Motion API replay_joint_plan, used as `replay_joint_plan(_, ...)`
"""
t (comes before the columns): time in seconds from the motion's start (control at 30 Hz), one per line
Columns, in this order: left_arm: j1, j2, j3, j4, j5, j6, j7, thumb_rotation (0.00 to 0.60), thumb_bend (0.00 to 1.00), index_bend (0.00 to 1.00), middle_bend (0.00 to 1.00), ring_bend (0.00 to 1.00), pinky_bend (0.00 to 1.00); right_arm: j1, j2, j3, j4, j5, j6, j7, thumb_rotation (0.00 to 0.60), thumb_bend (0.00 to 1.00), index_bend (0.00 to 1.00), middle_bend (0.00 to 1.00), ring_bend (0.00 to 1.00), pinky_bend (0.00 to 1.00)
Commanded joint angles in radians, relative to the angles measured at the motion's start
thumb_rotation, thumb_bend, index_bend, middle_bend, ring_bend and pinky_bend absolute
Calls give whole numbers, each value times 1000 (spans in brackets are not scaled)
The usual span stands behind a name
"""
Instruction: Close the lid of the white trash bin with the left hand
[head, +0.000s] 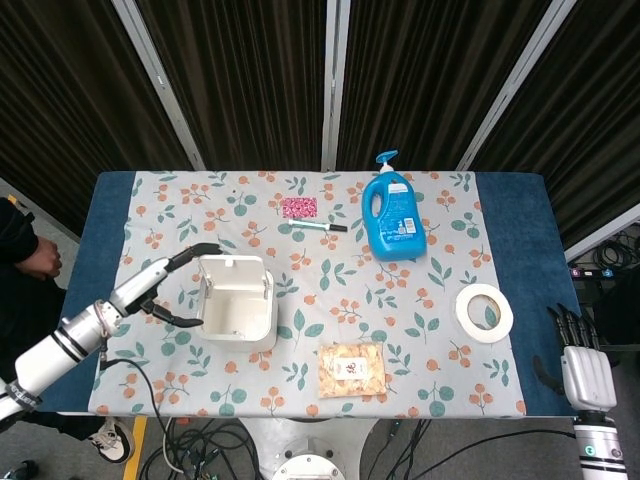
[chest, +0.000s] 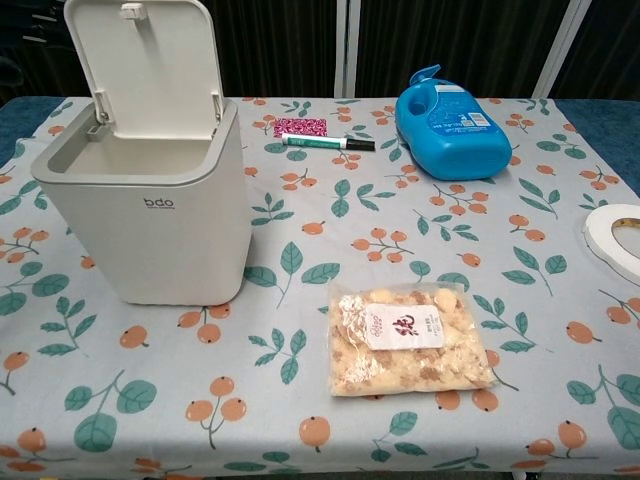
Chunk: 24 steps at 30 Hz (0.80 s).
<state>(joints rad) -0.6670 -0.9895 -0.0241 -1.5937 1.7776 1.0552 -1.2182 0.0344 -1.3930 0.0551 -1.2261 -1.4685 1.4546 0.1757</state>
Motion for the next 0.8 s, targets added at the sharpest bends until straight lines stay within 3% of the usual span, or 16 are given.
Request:
replay_joint_plan(0.03, 12, 16, 17, -31, 14, 37, 54, 600, 115, 75, 115, 18, 63, 0, 0, 0, 1, 1, -1, 1, 600, 319, 0, 0, 0, 0)
replay_joint_plan(0.3, 92, 24, 46, -121, 45, 147, 385, 600, 120, 75, 124, 18, 62, 2, -3, -2, 2, 0, -6, -3, 600, 320, 0, 0, 0, 0)
replay_joint_plan(0.6, 176, -56, 67, -127, 67, 220, 773, 600, 124, 77, 167, 18, 59, 4, -3, -3, -6, -1, -10, -12, 600, 320, 0, 0, 0, 0)
replay_joint_plan(0.8, 199, -99, 78, -116, 57, 225, 890, 600, 124, 77, 167, 18, 58, 4, -3, -4, -8, 0, -12, -16, 600, 319, 0, 0, 0, 0)
